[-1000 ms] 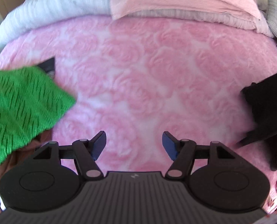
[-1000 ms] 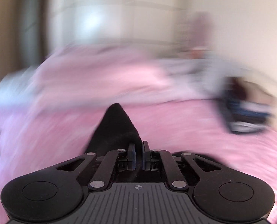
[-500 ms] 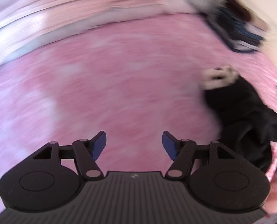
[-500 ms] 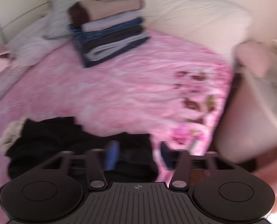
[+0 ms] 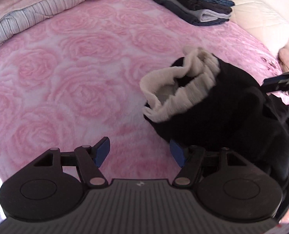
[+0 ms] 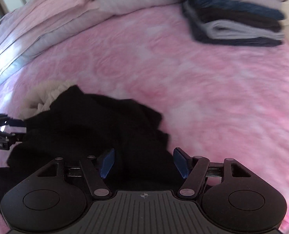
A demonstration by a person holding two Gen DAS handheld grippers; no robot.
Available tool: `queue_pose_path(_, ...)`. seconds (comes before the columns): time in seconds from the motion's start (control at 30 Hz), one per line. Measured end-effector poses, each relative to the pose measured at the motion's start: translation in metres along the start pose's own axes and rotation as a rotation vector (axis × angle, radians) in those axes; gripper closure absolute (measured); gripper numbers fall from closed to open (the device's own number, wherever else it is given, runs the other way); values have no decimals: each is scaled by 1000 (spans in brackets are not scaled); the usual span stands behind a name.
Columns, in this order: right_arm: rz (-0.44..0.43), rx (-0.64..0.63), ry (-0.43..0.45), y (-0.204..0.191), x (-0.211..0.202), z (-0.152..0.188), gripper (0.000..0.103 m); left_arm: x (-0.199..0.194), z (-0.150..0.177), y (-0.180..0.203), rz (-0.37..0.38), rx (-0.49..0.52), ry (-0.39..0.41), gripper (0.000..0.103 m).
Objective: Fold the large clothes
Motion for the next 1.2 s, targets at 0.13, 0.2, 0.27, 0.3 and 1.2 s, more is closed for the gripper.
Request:
queue_pose_path(0.13,15,-80,83,-12,-29,8,98,6,1,-1,-8,18,-18,39)
queue_pose_path(0.2,56,-65,181,-4,-65,10,98,3,0,-1,6,50,-23,39)
queue_pose_path(0.27,117,-41,259,9,-96,14,100,1,-4,0,33,80,-22,39)
queue_pose_path(0.3,166,-43,276,17,-109,18,102,0,-8,0,49,89,-18,39)
queue_pose_path(1.2,274,42,271,23,-149,38,96,92,-79,97,326,-127,-192,84)
Point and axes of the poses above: each gripper's, at about its wrist camera, not at the fingertips, and x roughly the way its jaws point, y to its right, z to its underside, the point moved 4 cm from there along x, roughly the way its jaws point, and after that the axes turned 13 degrees about y, right-handed, at the moved point
